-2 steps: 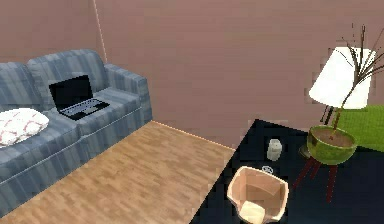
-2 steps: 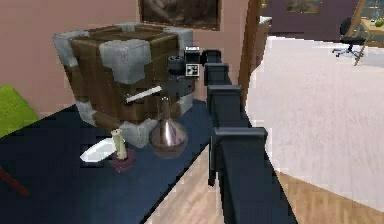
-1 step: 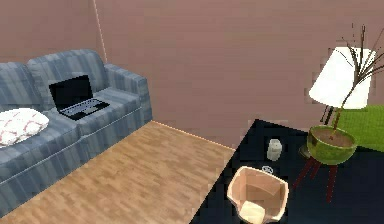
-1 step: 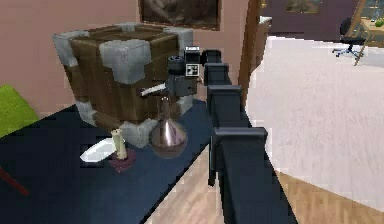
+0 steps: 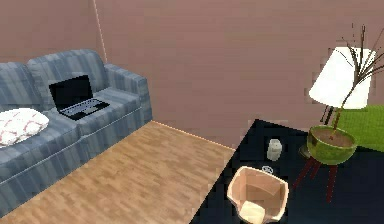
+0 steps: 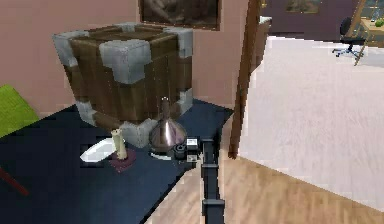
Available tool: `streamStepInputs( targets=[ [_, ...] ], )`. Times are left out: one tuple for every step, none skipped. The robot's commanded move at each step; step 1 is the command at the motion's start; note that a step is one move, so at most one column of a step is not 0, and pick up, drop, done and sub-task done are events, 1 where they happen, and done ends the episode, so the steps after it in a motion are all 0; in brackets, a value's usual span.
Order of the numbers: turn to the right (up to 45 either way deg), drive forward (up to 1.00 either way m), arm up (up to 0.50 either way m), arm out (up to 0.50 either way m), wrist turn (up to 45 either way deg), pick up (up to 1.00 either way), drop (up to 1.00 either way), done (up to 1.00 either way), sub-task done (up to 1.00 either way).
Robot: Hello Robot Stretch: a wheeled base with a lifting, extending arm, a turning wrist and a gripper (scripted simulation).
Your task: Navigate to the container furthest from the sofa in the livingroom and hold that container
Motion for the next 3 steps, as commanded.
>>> streamStepInputs(
  targets=[
    [0.0,0.0,0.0,0.0,0.0,1.0,0.0,0.0,0.0],
    [0.0,0.0,0.1,0.0,0.0,0.0,0.0,0.0,0.0],
    [0.0,0.0,0.0,0.0,0.0,0.0,0.0,1.0,0.0]
  ],
)
